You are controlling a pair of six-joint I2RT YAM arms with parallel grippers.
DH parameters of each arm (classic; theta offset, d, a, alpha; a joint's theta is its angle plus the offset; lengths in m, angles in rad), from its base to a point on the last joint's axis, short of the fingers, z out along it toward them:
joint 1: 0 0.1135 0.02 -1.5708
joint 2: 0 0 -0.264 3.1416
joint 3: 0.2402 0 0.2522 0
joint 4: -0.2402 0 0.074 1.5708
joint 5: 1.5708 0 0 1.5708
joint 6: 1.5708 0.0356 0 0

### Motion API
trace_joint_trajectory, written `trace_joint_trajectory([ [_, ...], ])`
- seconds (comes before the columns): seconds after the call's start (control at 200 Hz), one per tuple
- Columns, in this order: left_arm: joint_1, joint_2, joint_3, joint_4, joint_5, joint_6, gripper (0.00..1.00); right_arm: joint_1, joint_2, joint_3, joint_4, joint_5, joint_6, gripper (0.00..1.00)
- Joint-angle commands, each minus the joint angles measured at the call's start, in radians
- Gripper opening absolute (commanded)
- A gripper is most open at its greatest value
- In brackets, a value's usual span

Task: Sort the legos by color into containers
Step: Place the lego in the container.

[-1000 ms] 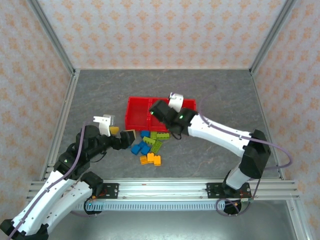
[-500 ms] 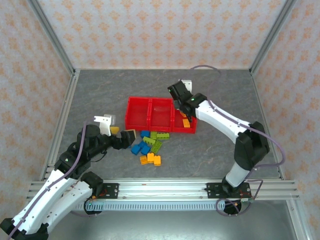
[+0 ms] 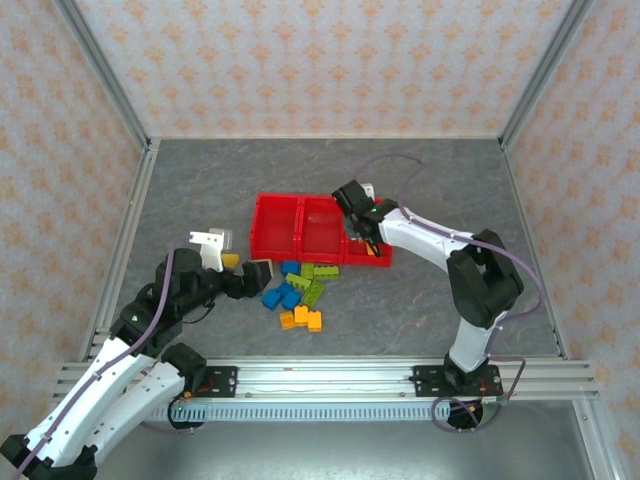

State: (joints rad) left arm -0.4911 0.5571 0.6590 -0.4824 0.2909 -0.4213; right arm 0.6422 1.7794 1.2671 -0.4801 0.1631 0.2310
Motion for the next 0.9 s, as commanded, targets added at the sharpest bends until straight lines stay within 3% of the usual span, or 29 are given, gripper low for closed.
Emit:
trace_joint_trajectory([
  [0.0,-0.009,0.008,0.01,0.001,0.017,0.004,0.99,-0.004,0.013,-0.016,0.018,-0.009,0.007,0.31],
  [0.295,-0.008,0.021,0.013,-0.002,0.014,0.006,0.99,-0.004,-0.013,0.019,-0.037,0.003,0.027,0.46],
  [0.656,-0.009,0.017,0.01,0.001,0.027,0.007,0.99,0.02,-0.14,0.09,-0.19,-0.121,0.129,0.5],
  [0.896,-0.009,0.021,0.009,0.004,0.037,0.009,0.99,0.117,-0.237,0.08,-0.247,-0.171,0.237,0.54],
])
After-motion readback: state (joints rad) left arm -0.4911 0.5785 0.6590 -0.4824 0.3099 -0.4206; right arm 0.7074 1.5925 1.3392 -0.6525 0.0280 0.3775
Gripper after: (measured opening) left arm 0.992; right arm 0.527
